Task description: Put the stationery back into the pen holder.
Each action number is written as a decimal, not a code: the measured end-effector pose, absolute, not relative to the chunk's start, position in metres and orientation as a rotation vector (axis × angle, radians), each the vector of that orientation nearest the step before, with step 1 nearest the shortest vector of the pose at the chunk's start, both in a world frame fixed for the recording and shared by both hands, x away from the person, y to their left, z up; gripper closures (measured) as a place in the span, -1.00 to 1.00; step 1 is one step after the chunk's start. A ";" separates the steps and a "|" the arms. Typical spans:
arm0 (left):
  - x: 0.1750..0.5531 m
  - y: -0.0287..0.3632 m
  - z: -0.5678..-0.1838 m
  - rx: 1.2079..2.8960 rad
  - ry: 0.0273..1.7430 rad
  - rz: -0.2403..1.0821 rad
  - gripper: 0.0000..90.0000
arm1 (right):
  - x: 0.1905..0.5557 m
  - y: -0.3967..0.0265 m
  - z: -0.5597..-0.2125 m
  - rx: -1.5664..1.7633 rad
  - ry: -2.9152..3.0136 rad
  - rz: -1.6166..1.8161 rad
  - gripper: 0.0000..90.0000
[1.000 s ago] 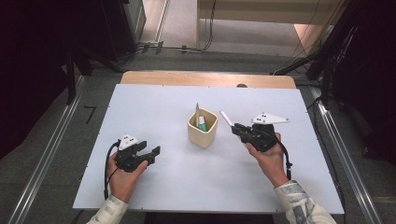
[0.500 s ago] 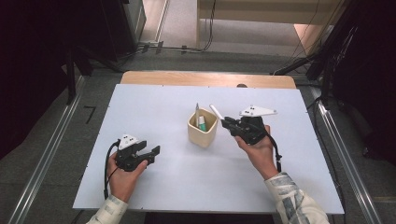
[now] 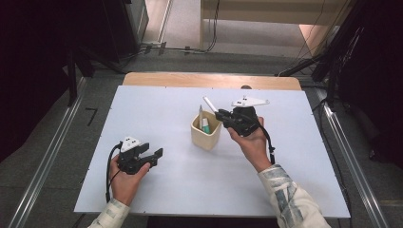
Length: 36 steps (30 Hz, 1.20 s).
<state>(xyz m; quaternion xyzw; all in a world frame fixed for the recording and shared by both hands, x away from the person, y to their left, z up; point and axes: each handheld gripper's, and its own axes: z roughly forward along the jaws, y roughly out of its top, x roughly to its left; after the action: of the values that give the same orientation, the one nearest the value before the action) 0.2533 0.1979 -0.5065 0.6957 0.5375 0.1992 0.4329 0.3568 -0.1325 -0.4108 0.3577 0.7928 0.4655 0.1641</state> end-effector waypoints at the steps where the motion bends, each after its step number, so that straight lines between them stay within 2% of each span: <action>1: 0.253 0.198 -0.507 1.733 1.340 0.496 -0.14 | 0.358 -0.130 -0.410 1.019 2.259 1.330 0.71; 21: 0.254 0.198 -0.508 1.736 1.337 0.492 -0.14 | 0.386 -0.095 -0.409 1.123 2.242 1.379 0.70; 36: 0.255 0.198 -0.508 1.734 1.338 0.488 -0.14 | 0.393 -0.091 -0.415 1.261 2.193 1.442 0.70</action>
<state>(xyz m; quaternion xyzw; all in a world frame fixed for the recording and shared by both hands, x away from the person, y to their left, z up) 0.2545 0.1984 -0.5079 0.6962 0.5372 0.1959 0.4340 0.3934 -0.0915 -0.4150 0.4301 0.7481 0.4921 0.1146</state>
